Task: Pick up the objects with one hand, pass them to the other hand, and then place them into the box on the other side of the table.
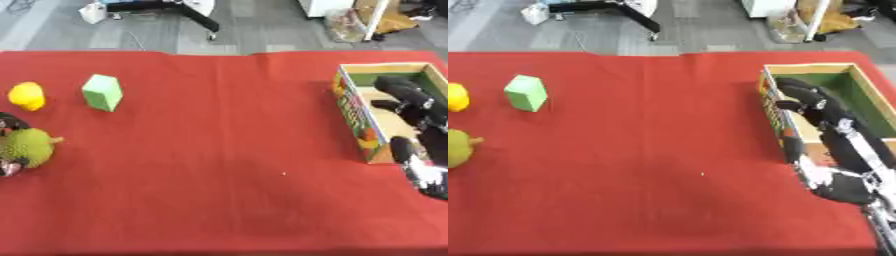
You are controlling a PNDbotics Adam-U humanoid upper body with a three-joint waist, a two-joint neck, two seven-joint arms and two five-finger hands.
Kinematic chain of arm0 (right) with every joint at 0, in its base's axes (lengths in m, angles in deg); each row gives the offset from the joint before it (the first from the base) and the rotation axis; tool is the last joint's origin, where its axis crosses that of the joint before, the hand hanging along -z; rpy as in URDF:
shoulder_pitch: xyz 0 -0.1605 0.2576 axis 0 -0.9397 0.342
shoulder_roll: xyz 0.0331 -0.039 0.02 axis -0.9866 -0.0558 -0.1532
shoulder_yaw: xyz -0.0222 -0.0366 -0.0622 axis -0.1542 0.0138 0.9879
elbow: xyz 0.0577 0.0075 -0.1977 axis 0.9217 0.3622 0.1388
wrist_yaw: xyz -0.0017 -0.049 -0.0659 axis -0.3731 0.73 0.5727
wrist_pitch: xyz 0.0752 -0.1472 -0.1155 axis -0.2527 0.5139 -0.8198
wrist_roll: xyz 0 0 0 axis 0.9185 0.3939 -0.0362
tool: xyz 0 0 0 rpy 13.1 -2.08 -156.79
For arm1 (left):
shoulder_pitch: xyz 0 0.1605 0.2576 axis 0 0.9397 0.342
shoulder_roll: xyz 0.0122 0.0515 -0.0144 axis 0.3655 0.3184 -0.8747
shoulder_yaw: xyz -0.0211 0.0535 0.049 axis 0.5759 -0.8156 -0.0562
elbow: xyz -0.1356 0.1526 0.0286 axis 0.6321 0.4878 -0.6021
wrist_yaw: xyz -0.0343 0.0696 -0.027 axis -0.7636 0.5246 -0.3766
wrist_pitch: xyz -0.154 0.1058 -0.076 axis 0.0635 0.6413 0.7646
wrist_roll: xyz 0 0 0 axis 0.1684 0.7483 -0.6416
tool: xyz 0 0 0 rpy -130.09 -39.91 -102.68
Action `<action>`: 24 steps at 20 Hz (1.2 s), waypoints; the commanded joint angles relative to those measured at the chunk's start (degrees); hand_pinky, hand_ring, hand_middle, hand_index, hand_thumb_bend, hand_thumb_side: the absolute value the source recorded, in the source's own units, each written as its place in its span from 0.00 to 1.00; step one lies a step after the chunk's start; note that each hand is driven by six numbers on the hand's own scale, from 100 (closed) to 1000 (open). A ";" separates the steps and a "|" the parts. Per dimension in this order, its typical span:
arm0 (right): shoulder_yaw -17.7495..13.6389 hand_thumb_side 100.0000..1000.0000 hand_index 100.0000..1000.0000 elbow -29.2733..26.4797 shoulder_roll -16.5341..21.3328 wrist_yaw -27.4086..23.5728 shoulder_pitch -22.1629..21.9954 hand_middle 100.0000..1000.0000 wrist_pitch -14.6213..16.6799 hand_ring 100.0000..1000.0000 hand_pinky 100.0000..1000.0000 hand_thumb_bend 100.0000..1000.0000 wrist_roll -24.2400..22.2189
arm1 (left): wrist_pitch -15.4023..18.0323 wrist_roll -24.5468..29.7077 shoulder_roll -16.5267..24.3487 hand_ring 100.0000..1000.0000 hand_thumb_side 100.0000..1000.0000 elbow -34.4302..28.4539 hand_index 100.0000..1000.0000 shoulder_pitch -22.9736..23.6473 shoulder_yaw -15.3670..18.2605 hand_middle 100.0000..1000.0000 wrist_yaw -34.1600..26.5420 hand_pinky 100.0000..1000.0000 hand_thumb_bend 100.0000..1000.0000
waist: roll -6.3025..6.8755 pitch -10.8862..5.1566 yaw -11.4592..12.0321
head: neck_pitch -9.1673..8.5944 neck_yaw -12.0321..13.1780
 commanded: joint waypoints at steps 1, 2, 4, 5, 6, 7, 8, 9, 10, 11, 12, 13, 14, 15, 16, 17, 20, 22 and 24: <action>-0.14 0.40 0.93 -1.19 0.96 -0.08 0.45 0.96 -0.03 1.00 0.88 0.00 -0.19 | -0.07 -4.69 -0.09 0.54 0.14 0.93 0.76 0.18 0.07 0.54 -2.44 0.63 0.05 | 0.72 -1.10 -0.03 | 0.31 -0.05; -0.15 0.40 0.93 -1.19 0.95 -0.07 0.44 0.96 -0.03 1.00 0.88 0.00 -0.22 | -0.13 -6.17 -0.37 0.47 0.13 1.12 0.70 0.43 0.06 0.46 -3.20 0.58 0.01 | 0.71 -1.09 -0.03 | 0.31 -0.07; -0.21 0.40 0.93 -1.19 0.94 -0.05 0.39 0.96 -0.04 1.00 0.88 0.00 -0.18 | -0.56 -10.03 -1.05 0.37 0.12 1.05 0.60 0.99 0.46 0.35 -4.61 0.48 0.00 | 0.68 -1.08 -0.02 | 0.31 -0.11; -0.23 0.40 0.93 -1.19 0.94 -0.04 0.37 0.96 -0.04 1.00 0.88 0.00 -0.17 | -0.88 -12.10 -1.35 0.33 0.13 0.91 0.57 1.29 0.72 0.31 -5.46 0.44 0.00 | 0.67 -1.08 -0.01 | 0.31 -0.14; -0.25 0.40 0.93 -1.19 0.94 -0.02 0.36 0.96 -0.04 1.00 0.88 0.00 -0.16 | -1.18 -13.95 -1.56 0.30 0.15 0.77 0.53 1.59 0.88 0.27 -6.38 0.41 0.00 | 0.66 -1.07 -0.01 | 0.31 -0.17; -0.26 0.40 0.93 -1.19 0.95 0.00 0.34 0.96 -0.04 1.00 0.88 0.00 -0.15 | -1.45 -15.81 -1.86 0.28 0.16 0.37 0.52 1.87 1.24 0.26 -7.78 0.39 0.00 | 0.64 -1.08 0.04 | 0.31 -0.23; -0.28 0.40 0.93 -1.19 0.97 0.01 0.34 0.96 -0.02 1.00 0.88 0.00 -0.14 | -1.65 -17.46 -2.05 0.28 0.17 -0.26 0.51 2.20 1.57 0.26 -9.48 0.39 0.00 | 0.63 -1.09 0.08 | 0.31 -0.26; -0.30 0.40 0.93 -1.19 0.99 0.02 0.33 0.96 0.01 1.00 0.88 0.00 -0.11 | -1.75 -18.81 -2.17 0.27 0.17 -1.18 0.50 2.54 1.91 0.25 -11.36 0.38 0.00 | 0.61 -1.09 0.12 | 0.31 -0.29; -0.34 0.40 0.93 -1.19 1.02 0.02 0.33 0.96 0.04 0.99 0.88 0.00 -0.07 | -1.80 -19.86 -2.21 0.26 0.18 -2.34 0.50 2.88 2.25 0.24 -13.29 0.38 0.00 | 0.60 -1.10 0.17 | 0.31 -0.33; -0.38 0.40 0.93 -1.19 1.06 0.03 0.33 0.96 0.07 0.99 0.88 0.00 -0.03 | -1.75 -20.71 -2.27 0.26 0.19 -3.96 0.50 3.28 2.70 0.24 -15.45 0.37 0.00 | 0.57 -1.11 0.25 | 0.31 -0.37; -0.41 0.40 0.93 -1.19 1.10 0.03 0.33 0.96 0.11 0.99 0.88 0.00 0.01 | -1.73 -21.34 -2.30 0.26 0.20 -5.70 0.50 3.71 3.13 0.24 -17.57 0.37 0.00 | 0.56 -1.12 0.32 | 0.31 -0.39; -0.45 0.40 0.93 -1.19 1.14 0.02 0.33 0.96 0.14 0.99 0.88 0.00 0.06 | -1.63 -21.93 -2.39 0.25 0.21 -7.84 0.50 4.17 3.61 0.24 -19.92 0.37 0.00 | 0.54 -1.13 0.40 | 0.31 -0.43; -0.46 0.40 0.93 -1.19 1.19 0.01 0.36 0.96 0.17 0.99 0.88 0.00 0.10 | -1.61 -22.36 -2.44 0.25 0.23 -10.01 0.49 4.68 3.99 0.23 -22.27 0.37 0.00 | 0.53 -1.13 0.47 | 0.31 -0.46; -0.46 0.40 0.93 -1.19 1.28 -0.02 0.40 0.96 0.23 0.99 0.88 0.00 0.14 | -1.48 -22.73 -2.58 0.25 0.24 -12.44 0.49 5.11 4.31 0.23 -24.75 0.36 0.00 | 0.51 -1.15 0.54 | 0.31 -0.50; -0.47 0.40 0.93 -1.19 1.38 -0.06 0.44 0.96 0.30 0.99 0.88 0.00 0.17 | -1.46 -22.96 -2.67 0.25 0.25 -14.70 0.49 5.54 4.54 0.23 -27.13 0.36 0.00 | 0.49 -1.16 0.60 | 0.31 -0.53; -0.47 0.39 0.93 -1.19 1.50 -0.11 0.51 0.96 0.40 0.99 0.88 0.00 0.20 | -1.43 -23.12 -2.92 0.25 0.28 -16.98 0.49 5.84 4.66 0.23 -29.58 0.36 0.00 | 0.47 -1.18 0.64 | 0.31 -0.53; -0.41 0.38 0.93 -1.19 2.03 -0.33 0.82 0.95 0.83 0.99 0.87 0.00 0.30 | -1.18 -23.16 -4.52 0.25 0.34 -23.27 0.49 6.22 4.24 0.23 -37.68 0.36 0.00 | 0.35 -1.25 0.74 | 0.31 -0.68; -0.26 0.38 0.93 -1.19 2.66 -0.57 1.22 0.95 1.40 0.98 0.87 0.00 0.40 | -0.97 -22.07 -6.73 0.26 0.35 -26.51 0.49 5.76 3.18 0.24 -43.47 0.37 0.00 | 0.22 -1.29 0.77 | 0.31 -0.75; 0.02 0.36 0.93 -1.19 3.59 -0.88 1.83 0.95 2.27 0.98 0.87 0.00 0.51 | -0.75 -20.38 -9.80 0.26 0.39 -28.72 0.49 4.92 2.13 0.24 -48.79 0.37 0.00 | 0.05 -1.30 0.77 | 0.31 -0.95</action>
